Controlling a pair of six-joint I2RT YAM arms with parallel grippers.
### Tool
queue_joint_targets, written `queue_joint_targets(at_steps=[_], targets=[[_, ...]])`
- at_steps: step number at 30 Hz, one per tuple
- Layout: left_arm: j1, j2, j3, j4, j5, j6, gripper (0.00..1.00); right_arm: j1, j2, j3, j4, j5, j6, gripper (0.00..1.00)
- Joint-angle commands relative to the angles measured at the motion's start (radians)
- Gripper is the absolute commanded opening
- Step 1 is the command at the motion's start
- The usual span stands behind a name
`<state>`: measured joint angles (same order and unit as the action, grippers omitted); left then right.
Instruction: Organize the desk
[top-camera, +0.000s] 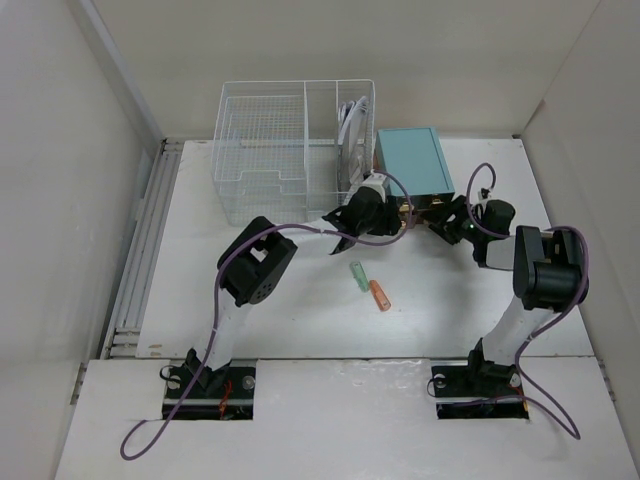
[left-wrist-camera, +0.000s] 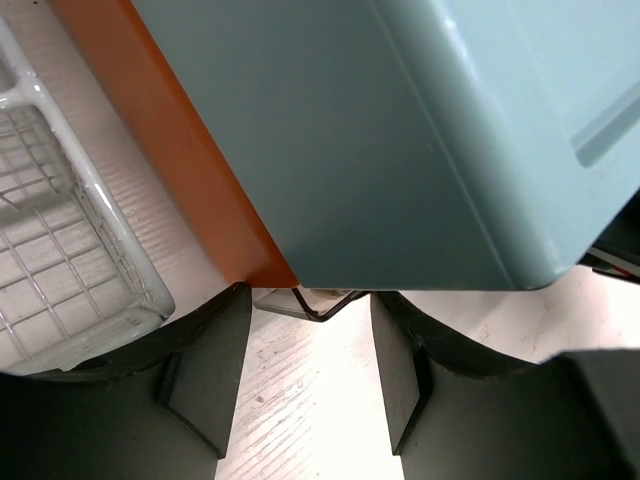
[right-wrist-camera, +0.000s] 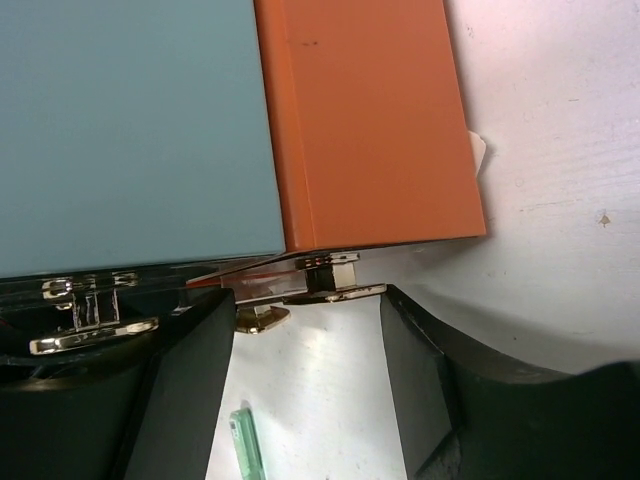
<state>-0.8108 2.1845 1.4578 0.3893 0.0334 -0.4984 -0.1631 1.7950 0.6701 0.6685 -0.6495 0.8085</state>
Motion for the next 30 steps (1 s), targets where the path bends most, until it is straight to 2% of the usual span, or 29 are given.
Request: queue_joint_targets(at_steps=[1,11,16,19,23,24,26,30], targets=[[0.028,0.001,0.041,0.088,-0.125,-0.045,0.48,-0.006,0.015,-0.004,0.118,0.030,0.026,0.65],[0.028,0.001,0.050,0.060,-0.246,-0.089,0.48,-0.006,0.035,-0.013,0.138,0.057,0.035,0.64],[0.019,0.001,0.050,0.060,-0.259,-0.089,0.48,-0.006,0.046,-0.014,0.187,0.067,0.066,0.62],[0.019,0.001,0.050,0.060,-0.250,-0.089,0.48,-0.006,0.056,-0.014,0.197,0.067,0.078,0.58],[0.010,0.001,0.050,0.069,-0.250,-0.089,0.48,-0.006,0.066,-0.014,0.239,0.067,0.097,0.38],[0.010,0.001,0.050,0.069,-0.250,-0.089,0.48,-0.006,0.066,-0.023,0.240,0.067,0.106,0.29],[0.001,0.001,0.038,0.079,-0.250,-0.089,0.48,-0.015,0.066,-0.032,0.240,0.057,0.106,0.19],[-0.008,-0.020,-0.020,0.099,-0.240,-0.089,0.48,-0.036,0.018,-0.058,0.191,0.021,0.071,0.16]])
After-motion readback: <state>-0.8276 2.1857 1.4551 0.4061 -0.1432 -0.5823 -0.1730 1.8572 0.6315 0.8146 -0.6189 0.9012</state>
